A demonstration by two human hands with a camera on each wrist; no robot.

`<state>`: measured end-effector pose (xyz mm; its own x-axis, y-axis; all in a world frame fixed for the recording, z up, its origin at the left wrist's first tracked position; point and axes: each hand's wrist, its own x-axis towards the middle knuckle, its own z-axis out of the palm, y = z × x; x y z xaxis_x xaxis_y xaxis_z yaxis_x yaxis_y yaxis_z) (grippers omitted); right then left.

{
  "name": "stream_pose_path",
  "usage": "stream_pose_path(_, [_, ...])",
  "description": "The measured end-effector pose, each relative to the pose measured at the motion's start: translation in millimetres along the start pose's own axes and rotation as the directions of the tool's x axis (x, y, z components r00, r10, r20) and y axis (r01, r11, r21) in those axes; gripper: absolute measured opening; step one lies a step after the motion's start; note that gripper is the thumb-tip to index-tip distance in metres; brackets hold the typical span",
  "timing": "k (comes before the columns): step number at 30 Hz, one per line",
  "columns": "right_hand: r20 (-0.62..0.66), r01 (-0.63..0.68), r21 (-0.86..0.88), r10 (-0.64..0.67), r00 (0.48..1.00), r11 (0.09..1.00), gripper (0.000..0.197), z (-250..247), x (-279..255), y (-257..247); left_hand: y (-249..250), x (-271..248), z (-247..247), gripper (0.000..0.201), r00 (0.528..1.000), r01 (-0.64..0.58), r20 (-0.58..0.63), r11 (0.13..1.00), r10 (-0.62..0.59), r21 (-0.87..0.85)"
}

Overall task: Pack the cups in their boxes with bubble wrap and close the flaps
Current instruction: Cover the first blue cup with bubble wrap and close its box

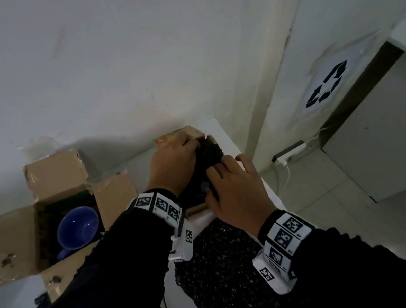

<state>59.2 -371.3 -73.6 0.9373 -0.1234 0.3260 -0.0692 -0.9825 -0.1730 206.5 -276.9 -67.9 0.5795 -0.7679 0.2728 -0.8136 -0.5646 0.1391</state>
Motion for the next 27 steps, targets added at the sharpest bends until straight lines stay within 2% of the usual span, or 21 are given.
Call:
stream_pose_path(2, [0.019,0.015,-0.004,-0.015,1.0,1.0,0.02,0,0,0,-2,-2,-2,0.018,0.999,-0.032,0.031,0.999,0.031,0.012])
stream_pose_path(4, [0.034,0.027,-0.002,-0.026,0.999,1.0,0.022,-1,1,0,-2,-1,-6,0.029,0.989,-0.036,0.145,0.999,0.03,0.04])
stream_pose_path(7, [0.067,0.045,0.018,-0.046,0.997,0.999,0.034,-1,2,-6,-5,-2,-6,0.037,0.956,-0.111,0.279,0.992,0.092,0.053])
stream_pose_path(9, [0.1,0.03,0.007,-0.03,0.995,1.0,0.039,1,4,-11,-8,-3,-3,0.043,0.94,-0.077,0.334,0.997,0.07,0.008])
stream_pose_path(11, [0.123,0.004,-0.009,-0.003,0.992,1.0,0.039,2,7,-14,-10,-4,1,0.05,0.917,-0.111,0.393,0.991,0.074,0.073])
stream_pose_path(13, [0.158,-0.001,-0.035,0.007,0.987,0.999,0.04,3,10,-15,-9,-3,3,0.049,0.891,-0.167,0.446,0.976,0.088,0.14])
stream_pose_path(15, [0.183,0.003,-0.045,0.005,0.983,0.999,0.041,5,12,-13,-6,-1,4,0.04,0.883,-0.154,0.465,0.977,0.069,0.147])
stream_pose_path(18, [0.121,-0.009,0.04,0.004,0.993,0.999,0.032,3,13,-9,-3,1,3,0.032,0.879,-0.128,0.475,0.977,0.033,0.169])
stream_pose_path(21, [0.065,0.007,-0.012,-0.006,0.998,1.0,0.032,-2,11,-3,-2,-1,4,0.038,0.889,-0.097,0.457,0.982,0.013,0.161])
stream_pose_path(24, [0.096,-0.01,-0.068,0.016,0.995,0.998,0.044,-5,9,4,-4,-6,4,0.05,0.914,-0.106,0.406,0.981,0.031,0.165])
stream_pose_path(27, [0.151,0.022,-0.116,-0.004,0.988,0.993,0.049,-2,10,3,-5,-10,5,0.047,0.919,-0.147,0.387,0.973,0.068,0.177])
